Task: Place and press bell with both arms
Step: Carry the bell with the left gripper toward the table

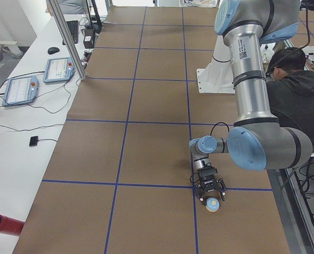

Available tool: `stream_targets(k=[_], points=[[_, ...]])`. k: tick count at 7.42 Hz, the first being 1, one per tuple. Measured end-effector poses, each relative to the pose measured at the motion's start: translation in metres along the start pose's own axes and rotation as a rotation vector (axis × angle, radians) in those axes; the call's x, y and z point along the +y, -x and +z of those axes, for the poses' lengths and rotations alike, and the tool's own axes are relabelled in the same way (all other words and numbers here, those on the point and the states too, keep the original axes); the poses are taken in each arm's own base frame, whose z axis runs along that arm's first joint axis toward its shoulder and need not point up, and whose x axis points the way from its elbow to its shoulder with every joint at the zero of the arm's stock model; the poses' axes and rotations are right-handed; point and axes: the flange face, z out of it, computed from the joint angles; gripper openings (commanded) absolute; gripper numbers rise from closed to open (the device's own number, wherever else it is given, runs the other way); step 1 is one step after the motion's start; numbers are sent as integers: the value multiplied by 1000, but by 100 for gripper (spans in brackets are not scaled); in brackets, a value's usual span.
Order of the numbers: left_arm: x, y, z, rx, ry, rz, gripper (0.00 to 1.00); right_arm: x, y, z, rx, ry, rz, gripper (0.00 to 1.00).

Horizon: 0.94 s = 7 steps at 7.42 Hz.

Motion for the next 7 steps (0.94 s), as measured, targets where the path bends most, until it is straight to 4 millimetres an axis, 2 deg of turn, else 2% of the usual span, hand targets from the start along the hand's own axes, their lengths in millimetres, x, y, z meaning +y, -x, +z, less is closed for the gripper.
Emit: stream_targets(k=[1,4,5,7], points=[[-1,0,4,-1,-7,-1,78,0,0,0,-1,0,0,100],[1,4,7,5,-23,2,0,4,3,-2,-4,-2,-1,100],[-1,5,10,4,-32,-5,0,5,4,-4,-5,-4,-2,100],[-22,7,26,-2,-64,-32,0,8,9,-9,-6,-12,-7,100]])
